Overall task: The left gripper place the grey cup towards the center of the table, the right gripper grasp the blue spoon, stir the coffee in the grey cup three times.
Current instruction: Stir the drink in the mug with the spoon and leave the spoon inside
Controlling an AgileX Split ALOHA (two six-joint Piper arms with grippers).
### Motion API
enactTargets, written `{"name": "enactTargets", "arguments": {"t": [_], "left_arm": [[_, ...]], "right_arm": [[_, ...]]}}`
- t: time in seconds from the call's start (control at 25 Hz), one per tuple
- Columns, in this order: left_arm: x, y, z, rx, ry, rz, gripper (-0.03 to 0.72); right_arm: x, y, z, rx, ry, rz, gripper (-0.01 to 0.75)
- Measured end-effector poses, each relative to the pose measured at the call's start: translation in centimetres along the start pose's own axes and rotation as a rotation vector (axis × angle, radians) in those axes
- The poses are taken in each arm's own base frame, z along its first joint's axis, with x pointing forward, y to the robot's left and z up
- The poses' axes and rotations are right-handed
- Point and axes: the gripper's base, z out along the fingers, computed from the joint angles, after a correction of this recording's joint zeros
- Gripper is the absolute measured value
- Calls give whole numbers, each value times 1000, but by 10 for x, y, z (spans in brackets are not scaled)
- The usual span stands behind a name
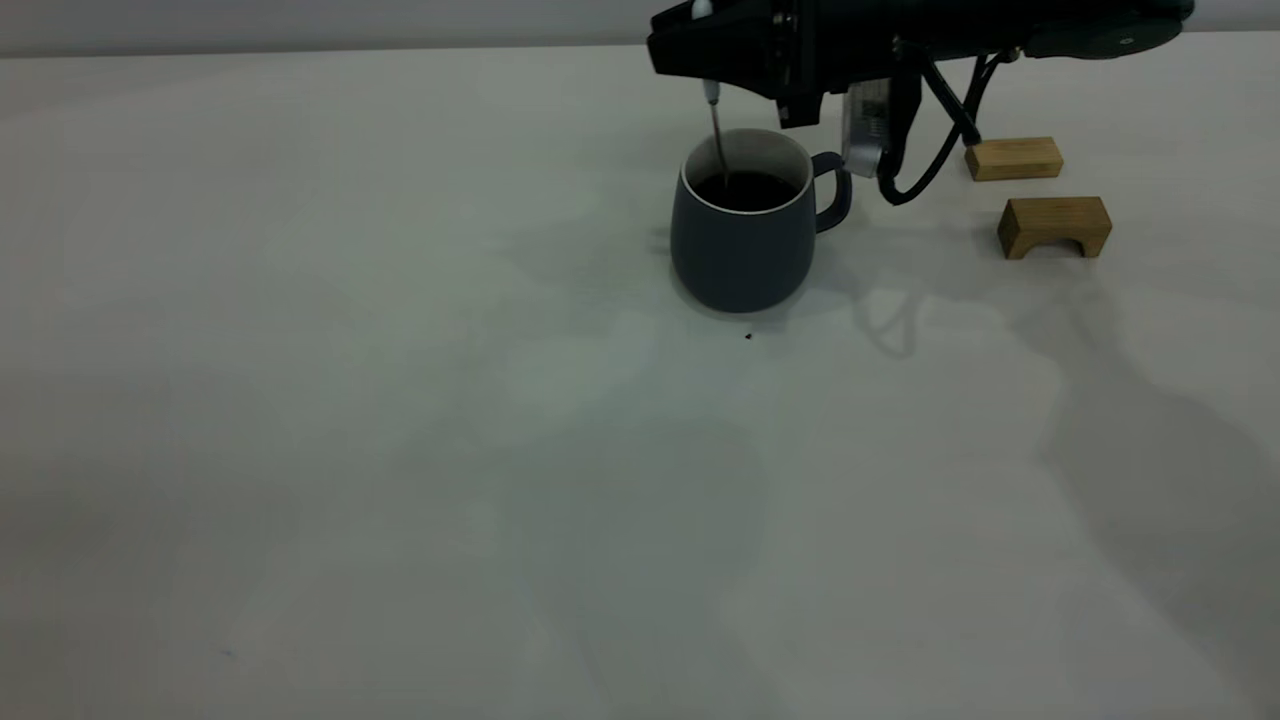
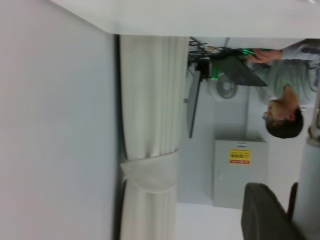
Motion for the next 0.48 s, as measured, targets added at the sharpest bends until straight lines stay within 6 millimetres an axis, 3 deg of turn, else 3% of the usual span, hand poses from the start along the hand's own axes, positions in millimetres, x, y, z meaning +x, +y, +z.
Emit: {"name": "enactTargets", "arguments": {"t": [0.48], "left_arm": [[0,0,0,0,0,0,585]], "right_arm": [[-7,6,-16,-5,8,13,122]]}}
